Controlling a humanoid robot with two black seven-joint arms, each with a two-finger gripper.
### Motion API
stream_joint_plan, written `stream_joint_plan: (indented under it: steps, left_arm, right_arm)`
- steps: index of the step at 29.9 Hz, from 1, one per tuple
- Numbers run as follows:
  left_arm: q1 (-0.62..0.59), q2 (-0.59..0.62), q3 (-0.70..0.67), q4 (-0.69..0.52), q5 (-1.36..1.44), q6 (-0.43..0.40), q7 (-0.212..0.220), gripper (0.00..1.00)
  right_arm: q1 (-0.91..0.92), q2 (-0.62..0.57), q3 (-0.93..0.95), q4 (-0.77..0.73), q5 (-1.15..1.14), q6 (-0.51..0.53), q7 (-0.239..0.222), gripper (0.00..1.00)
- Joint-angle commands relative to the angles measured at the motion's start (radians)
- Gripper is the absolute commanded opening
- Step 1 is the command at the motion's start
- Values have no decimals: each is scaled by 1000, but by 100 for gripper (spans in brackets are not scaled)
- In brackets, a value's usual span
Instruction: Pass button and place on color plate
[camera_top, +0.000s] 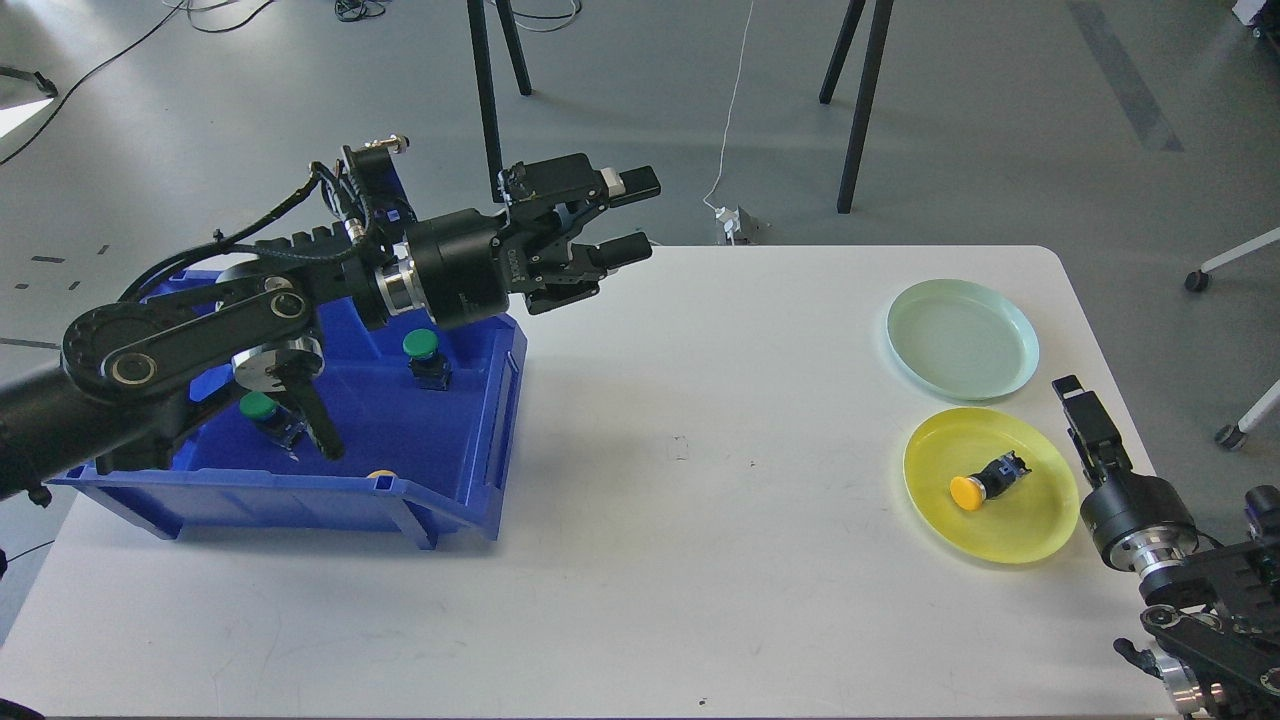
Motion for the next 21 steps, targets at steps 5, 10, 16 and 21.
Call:
stream_joint_plan:
  steps: [5,10,16,21]
  left_arm:
    - [-2,38,-6,0,-37,62,0,81]
    - [-6,214,3,-2,-23,38,0,83]
    - [-15,478,-8,-2,210,0,0,86]
    - [-9,570,1,-2,697,0,0,86]
  right_arm:
    - [154,-7,166,131,213,0,-4,82]
    - [284,3,256,174,282,68,-105,82]
    - [407,6,257,171,418,297,-144,87]
    - [387,58,278,165,432,294,-136,94]
